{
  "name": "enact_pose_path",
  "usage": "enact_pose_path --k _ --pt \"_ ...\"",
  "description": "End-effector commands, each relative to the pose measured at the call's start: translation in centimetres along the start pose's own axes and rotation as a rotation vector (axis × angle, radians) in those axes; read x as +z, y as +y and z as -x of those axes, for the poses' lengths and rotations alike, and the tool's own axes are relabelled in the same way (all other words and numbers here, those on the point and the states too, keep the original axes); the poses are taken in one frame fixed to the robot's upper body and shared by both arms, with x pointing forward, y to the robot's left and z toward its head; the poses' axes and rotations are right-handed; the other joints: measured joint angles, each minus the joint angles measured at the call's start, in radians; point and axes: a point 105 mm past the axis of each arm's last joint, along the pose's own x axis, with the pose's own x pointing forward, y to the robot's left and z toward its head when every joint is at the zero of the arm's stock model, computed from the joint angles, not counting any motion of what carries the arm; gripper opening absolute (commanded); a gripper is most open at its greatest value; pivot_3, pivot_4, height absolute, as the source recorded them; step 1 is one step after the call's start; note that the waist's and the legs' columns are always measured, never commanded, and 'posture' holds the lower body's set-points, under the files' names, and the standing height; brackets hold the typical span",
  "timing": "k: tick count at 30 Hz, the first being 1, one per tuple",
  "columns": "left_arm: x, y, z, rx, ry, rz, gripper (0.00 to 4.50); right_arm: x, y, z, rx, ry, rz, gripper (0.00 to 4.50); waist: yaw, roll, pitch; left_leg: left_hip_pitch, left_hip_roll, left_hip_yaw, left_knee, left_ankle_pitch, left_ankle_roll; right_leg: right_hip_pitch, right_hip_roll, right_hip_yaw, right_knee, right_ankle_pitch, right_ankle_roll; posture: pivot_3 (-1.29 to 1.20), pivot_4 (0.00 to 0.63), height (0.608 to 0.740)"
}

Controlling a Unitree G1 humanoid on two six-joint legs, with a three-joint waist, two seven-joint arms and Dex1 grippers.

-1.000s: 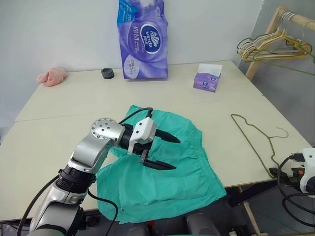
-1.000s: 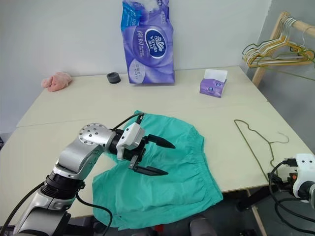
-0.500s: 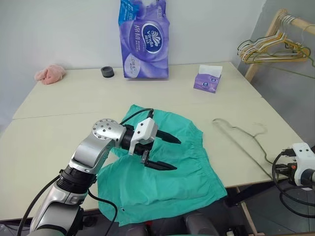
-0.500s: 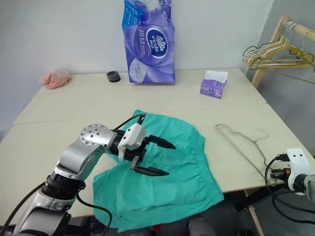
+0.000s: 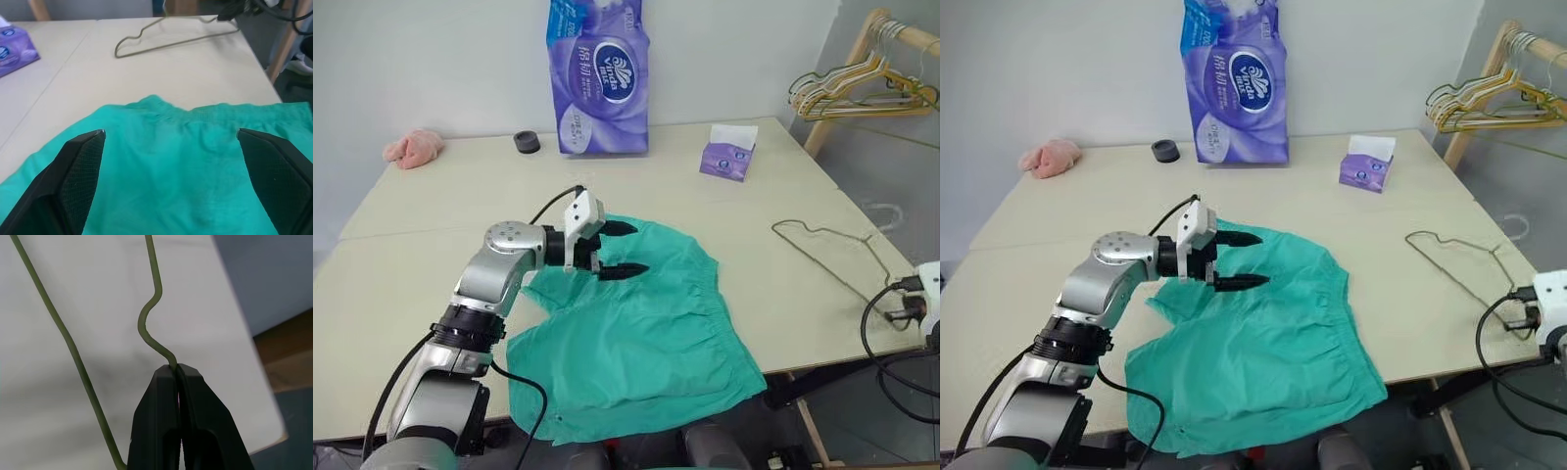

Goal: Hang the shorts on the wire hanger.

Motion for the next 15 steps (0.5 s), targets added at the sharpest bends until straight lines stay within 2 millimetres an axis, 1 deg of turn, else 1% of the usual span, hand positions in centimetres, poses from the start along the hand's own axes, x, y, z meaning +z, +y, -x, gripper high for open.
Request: enact_pose_path --k 1,3,5,8,13,15 --pt "1.2 2.4 1.3 0.090 -0.028 -0.013 4.49 5.1 0.4 0.9 -0.014 -0.224 0.229 0.00 -0.001 0.000 0.000 -0.001 0.000 0.000 0.000 0.000 0.000 -0.001 0.000 0.000 0.000 0.000 0.000 -0.25 0.072 0.740" --pt "1.1 2.9 1.8 0.082 -0.012 -0.017 4.49 6.8 1.0 1.3 -0.004 -0.309 0.302 0.00 -0.002 0.001 0.000 -0.006 0.000 -0.001 0.001 0.000 0.000 -0.006 0.000 -0.001 0.001 0.000 -0.001 -0.25 0.072 0.740" --pt "1.3 3.2 2.3 0.068 -0.006 -0.003 4.49 8.4 1.8 1.7 0.008 -0.393 0.371 0.00 -0.002 0.001 0.000 -0.012 -0.001 -0.002 0.003 0.000 0.000 -0.012 -0.001 -0.001 0.004 0.003 -0.005 -0.25 0.071 0.740" --pt "2.1 4.1 3.3 0.065 -0.025 0.034 4.49 11.0 3.6 2.9 0.043 -0.545 0.469 0.00 -0.003 0.001 0.000 -0.014 -0.001 -0.003 0.003 0.000 0.000 -0.015 -0.001 -0.001 0.005 0.003 -0.005 -0.25 0.071 0.740" --pt "1.9 5.2 5.2 0.053 0.018 0.059 4.49 14.6 5.4 5.1 0.056 -0.776 0.622 0.00 -0.016 0.001 0.000 -0.014 -0.001 -0.004 0.002 0.000 0.000 -0.015 -0.001 -0.002 0.005 0.003 -0.005 -0.25 0.073 0.740" --pt "2.0 5.8 5.7 0.056 0.027 0.068 4.49 16.1 6.5 6.2 0.071 -0.878 0.702 0.00 -0.021 0.001 0.000 -0.014 -0.001 -0.004 0.003 0.000 0.000 -0.015 -0.001 -0.003 0.005 0.003 -0.005 -0.25 0.075 0.740"
